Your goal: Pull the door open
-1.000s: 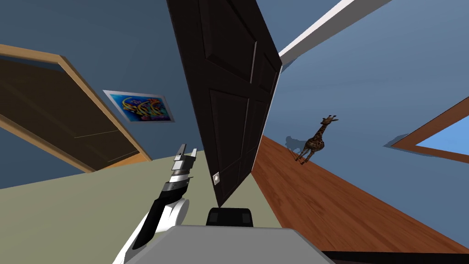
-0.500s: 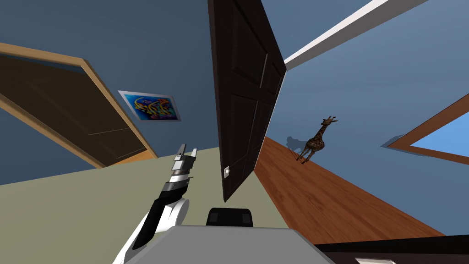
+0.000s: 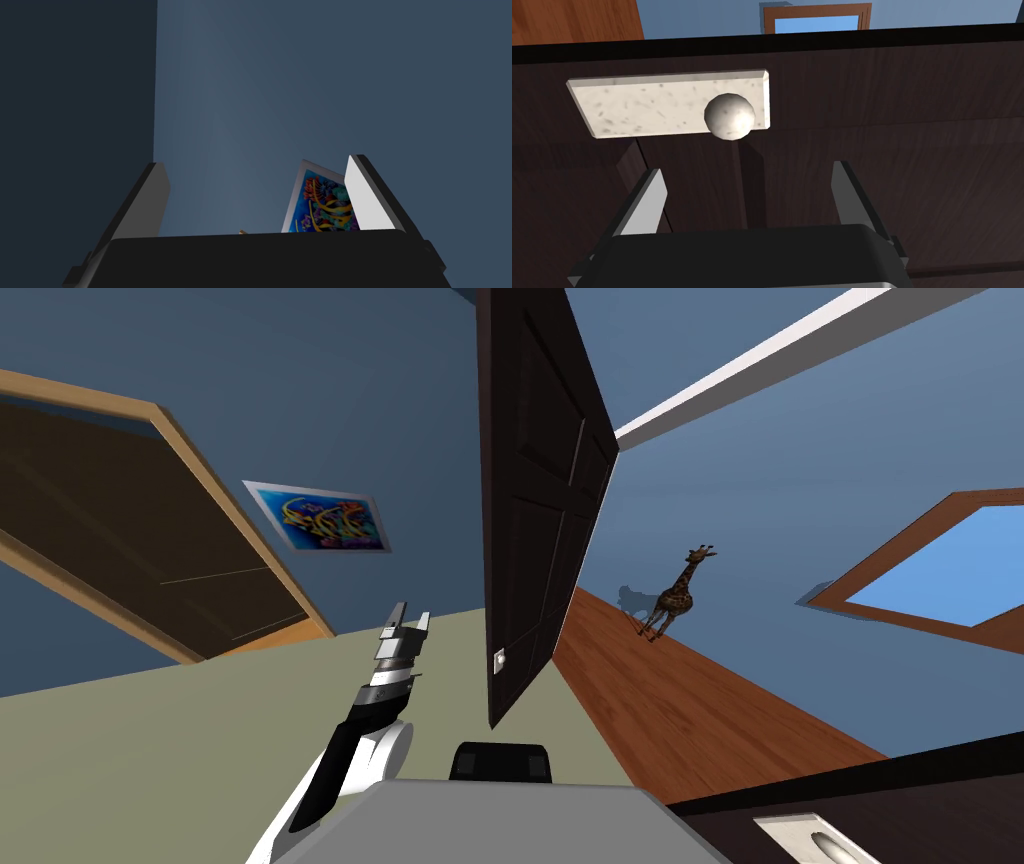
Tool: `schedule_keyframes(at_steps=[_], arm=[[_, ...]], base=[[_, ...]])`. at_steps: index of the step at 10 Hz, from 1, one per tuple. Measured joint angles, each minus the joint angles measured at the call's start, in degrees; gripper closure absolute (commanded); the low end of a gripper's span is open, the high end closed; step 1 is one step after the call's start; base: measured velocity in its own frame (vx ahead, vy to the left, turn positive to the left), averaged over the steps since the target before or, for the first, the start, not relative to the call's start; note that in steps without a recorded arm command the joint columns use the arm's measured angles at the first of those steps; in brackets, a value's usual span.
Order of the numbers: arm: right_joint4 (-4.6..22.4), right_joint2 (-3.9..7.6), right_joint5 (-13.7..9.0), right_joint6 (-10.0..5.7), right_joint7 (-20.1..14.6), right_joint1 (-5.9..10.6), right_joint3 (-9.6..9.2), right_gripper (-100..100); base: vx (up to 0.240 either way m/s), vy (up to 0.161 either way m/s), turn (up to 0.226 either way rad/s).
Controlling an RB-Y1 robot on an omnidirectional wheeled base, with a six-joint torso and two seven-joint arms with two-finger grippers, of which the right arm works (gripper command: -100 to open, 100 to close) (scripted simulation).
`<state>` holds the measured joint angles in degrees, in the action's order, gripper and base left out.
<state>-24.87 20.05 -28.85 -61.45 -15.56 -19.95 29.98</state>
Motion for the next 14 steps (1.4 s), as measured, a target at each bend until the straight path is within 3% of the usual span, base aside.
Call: schedule_keyframes(at_steps=[1, 3, 5, 6, 11, 14], arm=[[2.57, 0.84, 0.37, -0.94, -0.57, 1.37, -0.55, -100], [-0.39, 0.26, 0.62, -0.17, -0.11, 0.51, -1.02, -100], [1.37, 1.0, 1.09, -0.69, -0.39, 1.89, -1.76, -100], [1.52, 0.95, 1.17, -0.88, -0.45, 1.97, -1.88, 100], [1.4, 0.96, 1.13, -0.59, -0.34, 1.92, -1.81, 100], [1.59, 1.64, 2.17, -1.36, -1.1, 2.27, -2.95, 100]], base=[[0.078, -0.182, -0.074], [0.097, -0.141, -0.084], [0.058, -0.101, -0.092], [-0.006, 0.016, 0.032], [-0.006, 0.009, 0.001], [-0.207, 0.065, 0.075]])
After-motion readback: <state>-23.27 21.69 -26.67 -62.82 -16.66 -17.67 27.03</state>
